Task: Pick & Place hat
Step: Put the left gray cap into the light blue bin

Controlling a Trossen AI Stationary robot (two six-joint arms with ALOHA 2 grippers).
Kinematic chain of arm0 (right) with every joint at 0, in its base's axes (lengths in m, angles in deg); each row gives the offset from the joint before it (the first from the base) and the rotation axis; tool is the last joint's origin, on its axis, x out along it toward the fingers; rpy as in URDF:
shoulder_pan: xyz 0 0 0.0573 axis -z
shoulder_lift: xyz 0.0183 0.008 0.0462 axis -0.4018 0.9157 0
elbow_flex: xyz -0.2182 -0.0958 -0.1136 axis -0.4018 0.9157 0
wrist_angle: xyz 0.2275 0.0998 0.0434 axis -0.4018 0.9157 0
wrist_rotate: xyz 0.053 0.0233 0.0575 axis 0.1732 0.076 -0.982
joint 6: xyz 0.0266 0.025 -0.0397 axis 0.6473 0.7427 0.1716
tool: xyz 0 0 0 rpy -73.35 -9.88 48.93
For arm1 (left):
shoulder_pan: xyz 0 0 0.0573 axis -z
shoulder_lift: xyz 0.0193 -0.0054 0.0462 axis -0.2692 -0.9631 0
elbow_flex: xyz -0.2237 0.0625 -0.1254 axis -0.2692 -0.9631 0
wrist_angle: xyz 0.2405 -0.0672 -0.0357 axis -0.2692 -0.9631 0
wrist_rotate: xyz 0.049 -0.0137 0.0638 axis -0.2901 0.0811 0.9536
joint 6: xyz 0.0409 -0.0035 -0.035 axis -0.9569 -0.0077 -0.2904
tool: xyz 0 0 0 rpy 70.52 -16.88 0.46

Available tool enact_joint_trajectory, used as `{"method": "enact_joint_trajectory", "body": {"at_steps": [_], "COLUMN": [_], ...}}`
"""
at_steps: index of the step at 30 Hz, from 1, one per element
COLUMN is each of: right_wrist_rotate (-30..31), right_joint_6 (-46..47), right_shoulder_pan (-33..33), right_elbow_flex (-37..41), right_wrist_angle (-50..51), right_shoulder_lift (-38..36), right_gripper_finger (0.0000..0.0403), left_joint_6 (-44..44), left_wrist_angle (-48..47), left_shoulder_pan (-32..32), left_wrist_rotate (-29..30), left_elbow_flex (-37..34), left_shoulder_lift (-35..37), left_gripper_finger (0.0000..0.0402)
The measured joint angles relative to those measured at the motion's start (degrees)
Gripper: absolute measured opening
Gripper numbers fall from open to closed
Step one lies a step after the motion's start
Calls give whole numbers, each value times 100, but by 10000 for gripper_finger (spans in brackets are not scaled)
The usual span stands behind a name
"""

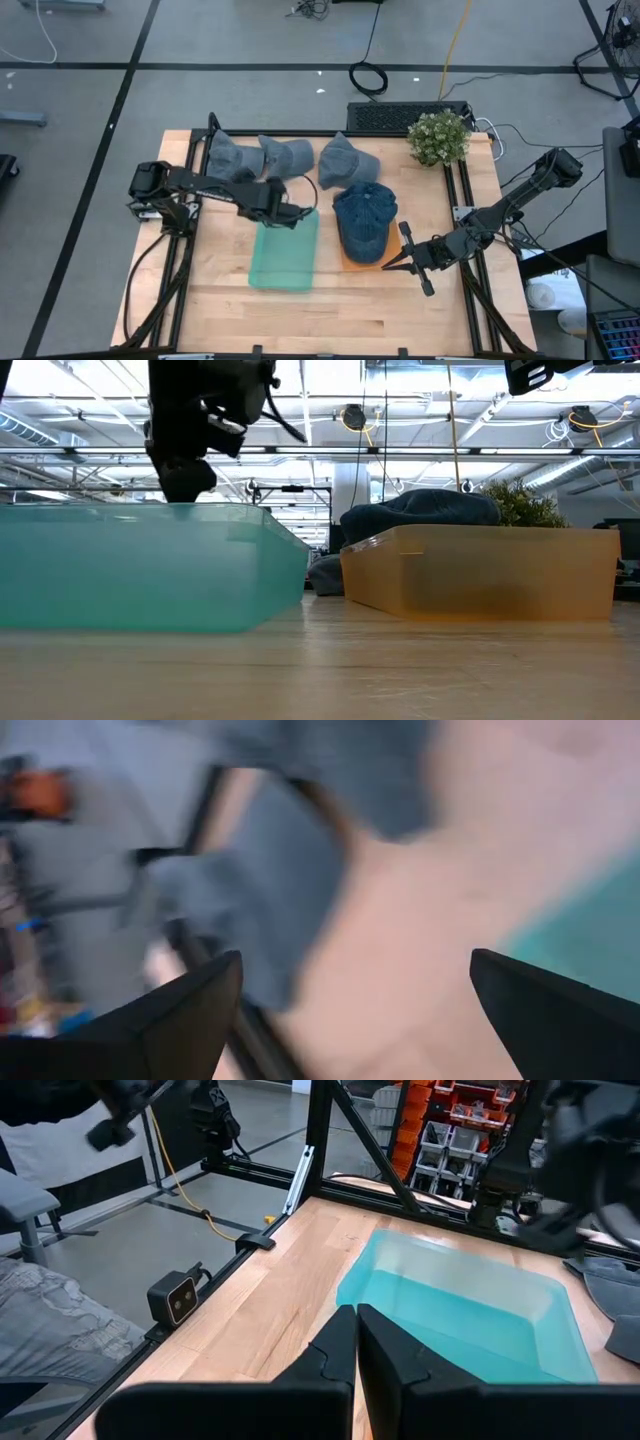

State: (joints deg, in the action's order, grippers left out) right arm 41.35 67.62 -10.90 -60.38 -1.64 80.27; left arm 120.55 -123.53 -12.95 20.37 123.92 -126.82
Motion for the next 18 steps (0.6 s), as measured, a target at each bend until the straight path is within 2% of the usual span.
{"method": "enact_joint_trajectory", "body": {"at_steps": [3, 5, 14, 16, 18], "right_wrist_rotate": [2, 3, 9, 11, 11], "right_joint_6": [0, 0, 40, 56, 59], "right_shoulder_pan": [0, 0, 0, 0, 0], "right_elbow_flex": [0, 0, 0, 0, 0], "right_wrist_angle": [2, 7, 135, 223, 291], "right_shoulder_lift": [0, 0, 0, 0, 0], "right_gripper_finger": [0, 0, 0, 0, 0], "left_joint_6": [534, 531, -1500, -2020, -2414], "left_wrist_angle": [-593, -595, 323, 379, 480], "left_shoulder_pan": [-409, -815, -3146, -3630, -4150], "left_wrist_rotate": [248, 185, -150, -442, -1007], "left_elbow_flex": [93, 22, -266, -264, -271], "left_shoulder_lift": [3, 7, 57, 102, 92], "left_gripper_finger": [399, 399, 399, 399, 399]}}
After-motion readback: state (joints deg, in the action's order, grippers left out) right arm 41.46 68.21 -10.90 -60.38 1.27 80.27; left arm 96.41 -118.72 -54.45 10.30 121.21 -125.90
